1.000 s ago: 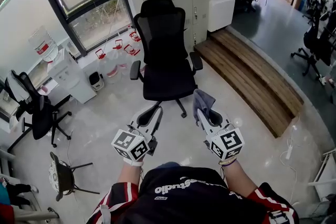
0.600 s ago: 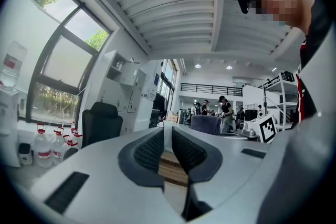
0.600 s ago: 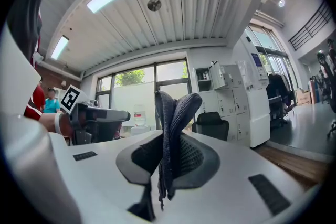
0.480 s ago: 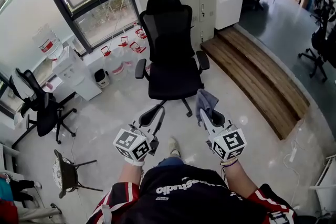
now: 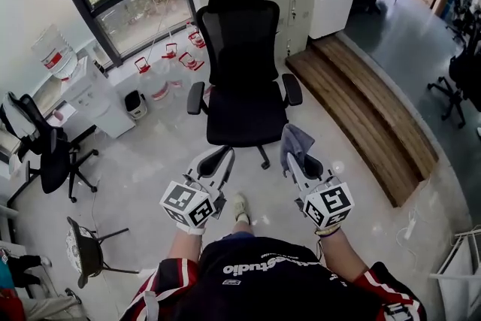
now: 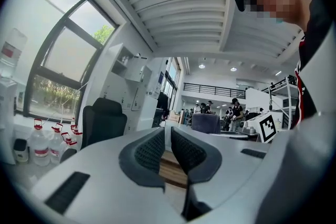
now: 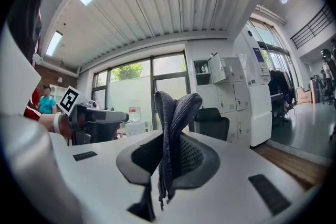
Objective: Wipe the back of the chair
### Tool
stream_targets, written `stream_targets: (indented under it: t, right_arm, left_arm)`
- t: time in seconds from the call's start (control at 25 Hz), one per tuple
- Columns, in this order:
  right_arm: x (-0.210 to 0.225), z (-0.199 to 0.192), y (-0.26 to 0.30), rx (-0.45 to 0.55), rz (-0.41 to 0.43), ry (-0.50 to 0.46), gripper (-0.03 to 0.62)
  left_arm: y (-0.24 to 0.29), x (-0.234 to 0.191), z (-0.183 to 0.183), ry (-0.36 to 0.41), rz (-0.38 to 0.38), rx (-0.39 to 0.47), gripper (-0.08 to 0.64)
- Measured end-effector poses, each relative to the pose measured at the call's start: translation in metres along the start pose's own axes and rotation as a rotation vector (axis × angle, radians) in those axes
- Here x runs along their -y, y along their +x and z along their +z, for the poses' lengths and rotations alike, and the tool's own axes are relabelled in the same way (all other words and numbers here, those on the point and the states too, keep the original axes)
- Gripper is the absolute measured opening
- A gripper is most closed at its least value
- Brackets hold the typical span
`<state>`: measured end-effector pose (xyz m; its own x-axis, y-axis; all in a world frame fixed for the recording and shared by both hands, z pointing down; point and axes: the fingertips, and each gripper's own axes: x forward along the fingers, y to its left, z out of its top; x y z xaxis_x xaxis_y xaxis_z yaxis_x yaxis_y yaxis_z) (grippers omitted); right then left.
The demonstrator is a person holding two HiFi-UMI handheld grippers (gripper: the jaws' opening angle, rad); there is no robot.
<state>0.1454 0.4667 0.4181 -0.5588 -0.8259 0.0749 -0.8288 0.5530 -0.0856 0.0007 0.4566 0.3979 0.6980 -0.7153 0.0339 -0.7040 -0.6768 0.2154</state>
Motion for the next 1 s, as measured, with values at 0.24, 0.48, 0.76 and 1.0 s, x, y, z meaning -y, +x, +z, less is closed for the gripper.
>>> stream_targets:
  t: [0.24,0.48,0.76,1.0]
  right_arm:
    - [0.031,0.026,0.089,-0.005,0.006,-0.005,0.066]
    - [0.055,0.055,0.171,0.008,-0.010,-0.005,0.066]
    - [0.064,0.071,0.256,0.017,-0.030,0.003,0.066]
    - [0.068,0.076,0.309,0.010,-0.067,0.002,0.066]
  left_arm:
    - [0.050,-0.075,0.037,-0.002,-0.007,0.018,0.038]
    - [0.090,-0.145,0.072,0.013,-0.021,0.019,0.028]
    - [0.116,-0.225,0.095,0.034,-0.030,0.008,0.025]
    - [0.133,-0.278,0.105,0.028,-0.064,0.004,0.025]
